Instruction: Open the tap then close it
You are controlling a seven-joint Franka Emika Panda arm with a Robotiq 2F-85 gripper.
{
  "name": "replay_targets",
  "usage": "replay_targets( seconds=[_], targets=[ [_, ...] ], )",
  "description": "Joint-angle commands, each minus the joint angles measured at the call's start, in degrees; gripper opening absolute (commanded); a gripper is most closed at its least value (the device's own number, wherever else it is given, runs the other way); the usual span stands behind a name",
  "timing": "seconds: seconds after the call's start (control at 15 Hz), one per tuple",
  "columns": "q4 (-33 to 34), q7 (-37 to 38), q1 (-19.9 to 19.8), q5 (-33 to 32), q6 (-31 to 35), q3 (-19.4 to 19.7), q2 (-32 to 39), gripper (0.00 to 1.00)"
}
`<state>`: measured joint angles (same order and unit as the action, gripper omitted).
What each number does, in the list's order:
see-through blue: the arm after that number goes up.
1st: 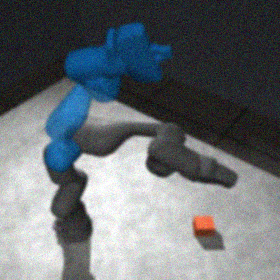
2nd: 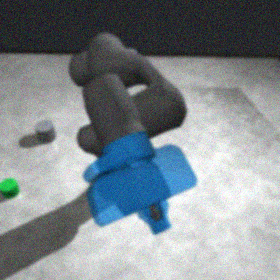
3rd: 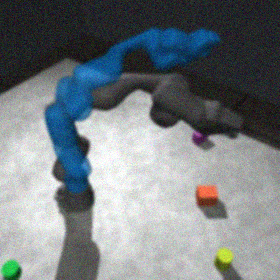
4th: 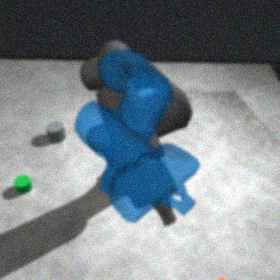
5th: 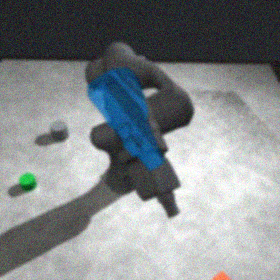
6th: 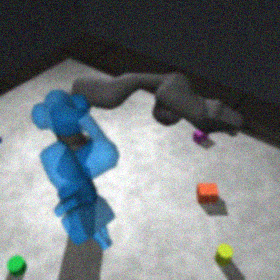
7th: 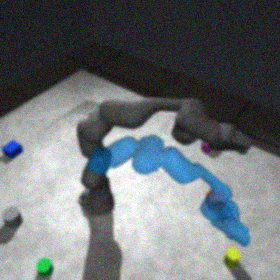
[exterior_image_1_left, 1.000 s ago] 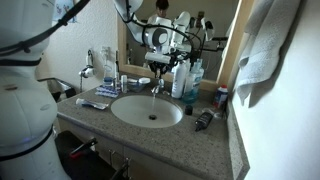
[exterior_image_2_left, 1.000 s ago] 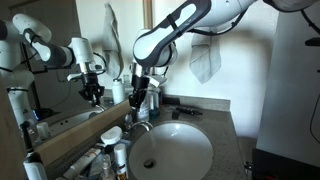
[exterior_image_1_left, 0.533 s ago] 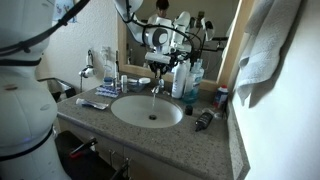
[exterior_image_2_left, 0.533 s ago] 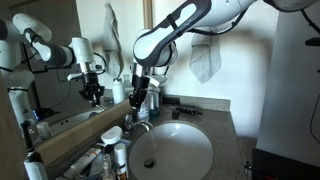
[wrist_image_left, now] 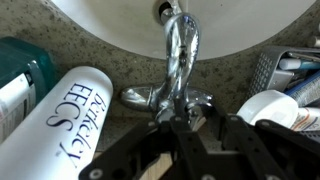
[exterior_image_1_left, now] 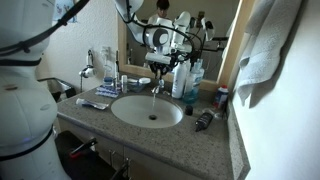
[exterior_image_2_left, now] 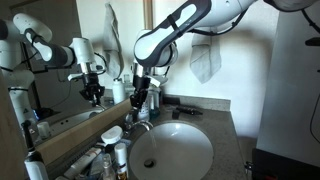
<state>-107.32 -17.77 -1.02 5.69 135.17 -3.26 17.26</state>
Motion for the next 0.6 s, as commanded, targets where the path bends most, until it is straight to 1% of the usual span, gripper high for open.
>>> replay_targets(
  seconds=[0.0, 0.53],
  targets=[
    [-3.71, 0.24, -1.23, -1.36, -5.30, 0.99, -4.53, 0.08],
    [-5.63, 0.13, -2.06, -0.59, -6.75, 1.10, -4.50, 0.08]
  ],
)
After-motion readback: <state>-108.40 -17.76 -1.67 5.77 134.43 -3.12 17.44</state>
